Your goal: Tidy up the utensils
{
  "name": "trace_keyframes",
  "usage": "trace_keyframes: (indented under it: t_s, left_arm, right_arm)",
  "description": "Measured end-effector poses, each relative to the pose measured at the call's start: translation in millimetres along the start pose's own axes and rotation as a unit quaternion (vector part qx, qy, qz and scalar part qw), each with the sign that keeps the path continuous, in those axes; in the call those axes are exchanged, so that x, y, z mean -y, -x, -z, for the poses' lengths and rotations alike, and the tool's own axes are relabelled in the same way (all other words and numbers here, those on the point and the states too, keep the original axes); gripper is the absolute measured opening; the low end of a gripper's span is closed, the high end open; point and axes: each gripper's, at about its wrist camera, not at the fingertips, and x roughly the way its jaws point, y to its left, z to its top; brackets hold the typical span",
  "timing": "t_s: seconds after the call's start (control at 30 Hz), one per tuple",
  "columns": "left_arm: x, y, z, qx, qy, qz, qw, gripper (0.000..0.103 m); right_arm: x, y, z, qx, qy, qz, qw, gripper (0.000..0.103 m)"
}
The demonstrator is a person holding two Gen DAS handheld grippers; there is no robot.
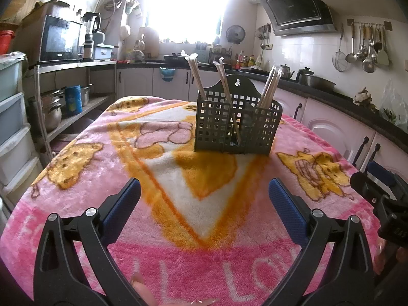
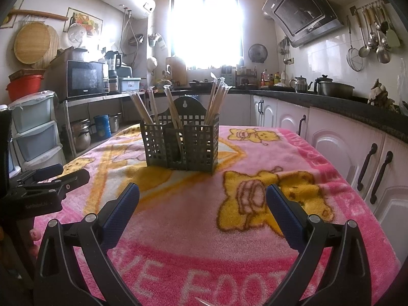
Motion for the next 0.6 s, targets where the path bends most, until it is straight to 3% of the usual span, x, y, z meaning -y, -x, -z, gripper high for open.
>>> trace_keyframes:
  t_s: [0.37,0.47,0.6]
  left_arm:
    - [-11,-5,-3,-0.024,0.017,-0.004,0.9996,0.092]
    - [-33,-11,-10,-0.041,0.025,-0.034,0.9983,0.092]
    - [-80,-26,-21,-0.081,0.046,-0.088,0.9918,0.092]
  right_arm:
    - [7,-2,2,-0.023,-0.019,0.002,1.000,0.097]
    - [25,-8,-1,-0.042,-0.041,0.016,0.998,0.097]
    - [66,-26,-7,-0.089,-0.055,0.070,0.992,0.097]
